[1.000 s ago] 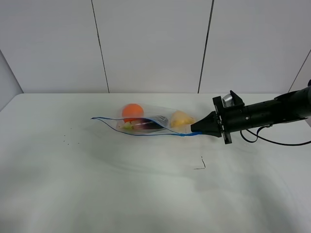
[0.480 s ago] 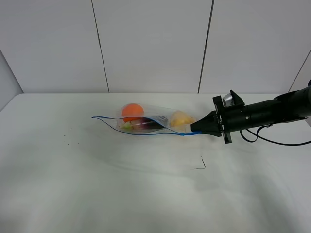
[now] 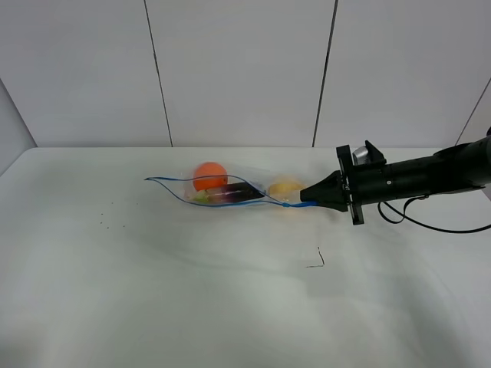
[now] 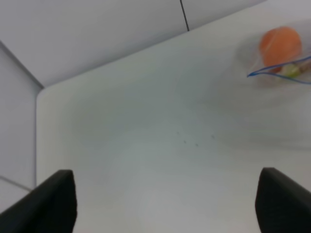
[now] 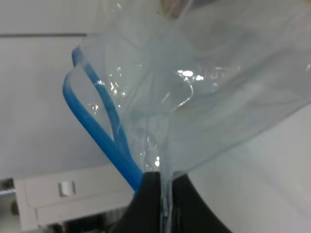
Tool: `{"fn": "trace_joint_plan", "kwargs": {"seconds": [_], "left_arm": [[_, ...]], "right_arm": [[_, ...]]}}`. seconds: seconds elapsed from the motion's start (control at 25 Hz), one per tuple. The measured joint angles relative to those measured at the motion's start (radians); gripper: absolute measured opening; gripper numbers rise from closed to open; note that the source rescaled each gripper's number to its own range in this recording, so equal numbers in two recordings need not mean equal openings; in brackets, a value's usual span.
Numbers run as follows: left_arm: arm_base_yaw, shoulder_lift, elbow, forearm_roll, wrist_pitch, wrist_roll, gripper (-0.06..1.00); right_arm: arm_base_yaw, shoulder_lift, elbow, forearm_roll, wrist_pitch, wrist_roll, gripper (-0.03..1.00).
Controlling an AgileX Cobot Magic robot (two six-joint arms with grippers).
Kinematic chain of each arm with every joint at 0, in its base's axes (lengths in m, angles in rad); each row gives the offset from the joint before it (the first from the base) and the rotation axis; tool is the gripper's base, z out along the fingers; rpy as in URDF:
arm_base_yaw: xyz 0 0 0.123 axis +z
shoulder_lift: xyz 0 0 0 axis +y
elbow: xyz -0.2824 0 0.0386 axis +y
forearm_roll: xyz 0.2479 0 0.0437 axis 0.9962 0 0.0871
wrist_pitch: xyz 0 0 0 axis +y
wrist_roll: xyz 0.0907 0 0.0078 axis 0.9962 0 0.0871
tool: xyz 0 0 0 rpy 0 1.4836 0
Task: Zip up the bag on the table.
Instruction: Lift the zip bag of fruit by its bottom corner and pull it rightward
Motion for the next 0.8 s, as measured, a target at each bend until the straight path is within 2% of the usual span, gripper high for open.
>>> {"fn": "trace_joint_plan", "kwargs": {"seconds": [0.2,0.36,0.52,0.68,0.8], "left_arm": [[0.000,0.149,-0.021,-0.047,-0.097,0.044,1.00],[0.000,0.253,-0.021,-0.105,-0.159,0.152,1.00],[0.000,0.357,-0.024,-0.167,-0.235,0.383,1.00],[-0.006,0.447,-0.024,-0.291,-0.347,0.647,1.00],[-0.044,0.496,-0.024,-0.383,-0.397,0.803,1.00]], "right_arm": [[0.000,0.000,0.000,0.036,0.001,0.009,0.00],[0.000,0.000,0.000,0.039,0.001,0.009,0.00],[0.000,0.000,0.000,0.039,0.001,0.010,0.00],[0.000,0.000,0.000,0.045,0.001,0.010,0.00],[0.000,0.000,0.000,0.058,0.001,0.010,0.00]]}}
